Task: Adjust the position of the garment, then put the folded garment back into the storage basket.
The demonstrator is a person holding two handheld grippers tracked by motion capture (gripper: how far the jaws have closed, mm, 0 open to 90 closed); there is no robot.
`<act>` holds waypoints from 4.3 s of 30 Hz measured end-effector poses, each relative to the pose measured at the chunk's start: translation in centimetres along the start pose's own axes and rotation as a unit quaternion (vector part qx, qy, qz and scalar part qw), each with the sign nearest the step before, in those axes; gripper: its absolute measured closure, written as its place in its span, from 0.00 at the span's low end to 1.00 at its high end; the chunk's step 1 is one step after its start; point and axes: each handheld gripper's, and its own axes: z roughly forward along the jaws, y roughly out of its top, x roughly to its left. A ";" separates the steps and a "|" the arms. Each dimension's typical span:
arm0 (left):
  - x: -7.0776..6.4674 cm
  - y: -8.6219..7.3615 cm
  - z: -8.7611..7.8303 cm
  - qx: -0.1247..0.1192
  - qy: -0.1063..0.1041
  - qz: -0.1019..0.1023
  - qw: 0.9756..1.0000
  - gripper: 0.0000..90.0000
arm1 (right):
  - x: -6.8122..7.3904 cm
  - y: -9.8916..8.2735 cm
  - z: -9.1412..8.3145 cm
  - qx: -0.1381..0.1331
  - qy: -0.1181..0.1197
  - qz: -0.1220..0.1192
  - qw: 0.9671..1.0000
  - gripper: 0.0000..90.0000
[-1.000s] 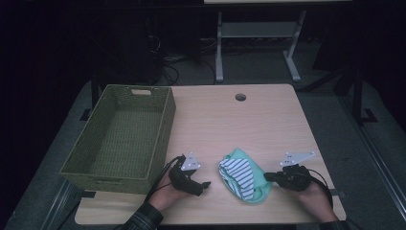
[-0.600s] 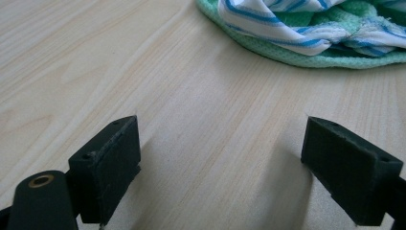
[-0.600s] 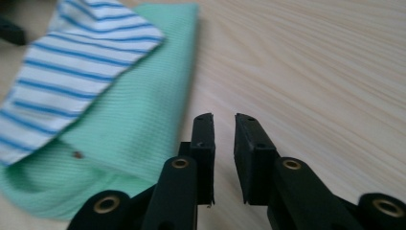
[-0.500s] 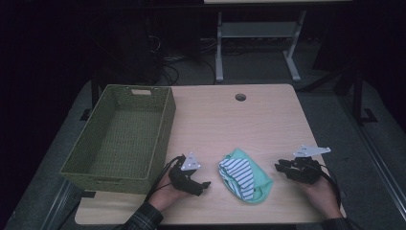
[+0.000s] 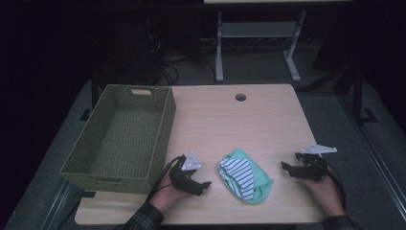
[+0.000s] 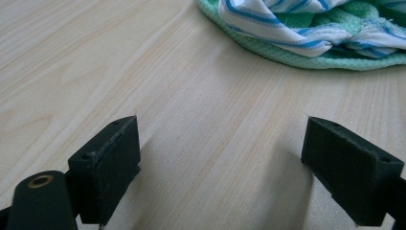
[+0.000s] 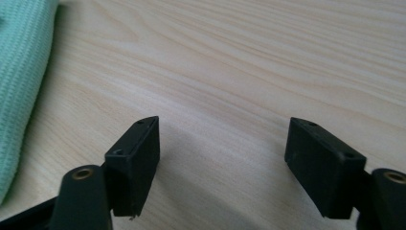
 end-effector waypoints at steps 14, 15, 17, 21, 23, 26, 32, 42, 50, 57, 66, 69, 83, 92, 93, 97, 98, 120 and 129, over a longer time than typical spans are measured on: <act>-0.3 1.9 -0.6 0.030 -0.012 0.000 0.999 0.15 | 0.1 -0.1 0.2 0.002 0.000 -0.005 1.000 0.17; -0.4 2.2 -0.5 0.031 -0.015 0.000 0.999 0.15 | 0.1 -0.1 0.2 0.002 0.000 -0.005 1.000 0.17; -0.5 2.8 -0.5 0.037 -0.025 0.004 0.999 0.15 | 0.1 -0.1 0.2 0.002 0.000 -0.005 1.000 0.17; -0.7 4.2 -0.3 0.042 -0.031 0.006 0.999 0.15 | 0.1 -0.1 0.2 0.002 0.000 -0.005 1.000 0.17; -0.9 4.9 -0.1 0.045 -0.035 0.009 0.998 0.15 | 0.1 -0.1 0.2 0.002 0.000 -0.005 1.000 0.17; -1.2 5.8 0.1 0.049 -0.039 0.017 0.998 0.15 | 0.1 -0.1 0.2 0.002 0.000 -0.005 1.000 0.17; -2.1 7.4 0.8 0.050 -0.055 0.027 0.997 0.15 | 0.1 -0.1 0.2 0.002 0.000 -0.005 1.000 0.17; -3.7 9.1 2.8 0.057 -0.073 0.062 0.994 0.14 | 0.1 -0.1 0.3 0.002 0.000 -0.005 1.000 0.17; -4.3 8.9 5.3 0.090 -0.076 0.078 0.990 0.14 | 0.1 -0.1 0.2 0.002 0.000 -0.005 1.000 0.17; -4.4 8.5 6.0 0.104 -0.079 0.080 0.988 0.14 | 0.1 -0.1 0.2 0.002 0.000 -0.005 1.000 0.17; -4.4 8.4 5.8 0.107 -0.083 0.084 0.987 0.21 | 0.2 -0.1 0.3 0.002 -0.001 -0.004 1.000 0.17; -4.4 8.4 5.6 0.107 -0.085 0.086 0.987 0.30 | 0.2 -0.1 0.3 0.002 -0.001 -0.005 1.000 0.17; -3.9 8.9 5.2 0.119 -0.102 0.079 0.985 0.79 | 0.2 -0.1 0.3 0.002 -0.001 -0.004 1.000 0.17; -3.4 9.1 5.0 0.115 -0.115 0.066 0.984 0.81 | 0.2 0.0 0.3 0.001 -0.001 -0.005 1.000 0.17; -3.4 9.2 4.8 0.115 -0.115 0.065 0.985 0.81 | 0.2 0.0 0.3 0.002 -0.001 -0.005 1.000 0.17; -3.2 9.7 4.3 0.109 -0.118 0.064 0.985 0.81 | 0.2 0.0 0.3 0.002 -0.001 -0.005 1.000 0.17; -3.1 9.9 4.1 0.111 -0.120 0.067 0.984 0.81 | 0.2 0.0 0.3 0.002 -0.001 -0.005 1.000 0.17; -0.6 12.0 0.4 0.082 -0.123 0.041 0.988 0.81 | 0.2 0.0 0.3 0.002 -0.001 -0.005 1.000 0.17; 0.8 13.0 -1.7 0.073 -0.111 0.036 0.991 0.81 | 0.2 0.0 0.3 0.002 -0.001 -0.004 1.000 0.17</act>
